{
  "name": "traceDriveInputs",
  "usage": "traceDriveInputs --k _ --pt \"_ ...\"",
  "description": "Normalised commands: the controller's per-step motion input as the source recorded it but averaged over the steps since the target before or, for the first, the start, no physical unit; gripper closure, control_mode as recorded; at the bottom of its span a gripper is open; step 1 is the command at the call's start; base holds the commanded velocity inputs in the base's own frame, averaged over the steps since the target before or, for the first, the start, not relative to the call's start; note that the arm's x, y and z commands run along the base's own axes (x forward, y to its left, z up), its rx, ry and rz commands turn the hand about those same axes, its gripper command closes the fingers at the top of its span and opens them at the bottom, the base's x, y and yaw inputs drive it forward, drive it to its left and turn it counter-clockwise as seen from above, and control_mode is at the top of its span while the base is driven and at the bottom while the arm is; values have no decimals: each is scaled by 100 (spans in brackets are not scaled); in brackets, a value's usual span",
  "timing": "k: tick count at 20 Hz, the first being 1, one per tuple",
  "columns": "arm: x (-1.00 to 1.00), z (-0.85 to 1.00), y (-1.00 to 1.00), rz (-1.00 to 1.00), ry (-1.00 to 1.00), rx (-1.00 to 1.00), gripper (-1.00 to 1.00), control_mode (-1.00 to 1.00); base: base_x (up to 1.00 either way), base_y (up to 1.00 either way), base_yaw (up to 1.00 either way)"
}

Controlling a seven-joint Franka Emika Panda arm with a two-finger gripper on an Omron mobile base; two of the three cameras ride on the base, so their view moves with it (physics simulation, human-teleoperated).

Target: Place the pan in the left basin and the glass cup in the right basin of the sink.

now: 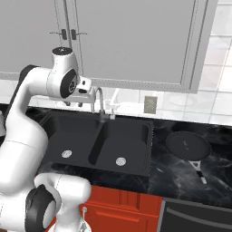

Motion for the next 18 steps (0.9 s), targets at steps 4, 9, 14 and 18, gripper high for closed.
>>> traceDriveInputs --k 4,9,14,18 --pt "0 0 0 0 0 0 -100 -100 0 0 0" --pt "0 0 0 0 0 0 -100 -100 0 0 0" --pt "0 0 0 0 0 0 -100 -100 0 0 0" --pt "0 0 -25 0 0 -1 -100 -100 0 0 0"
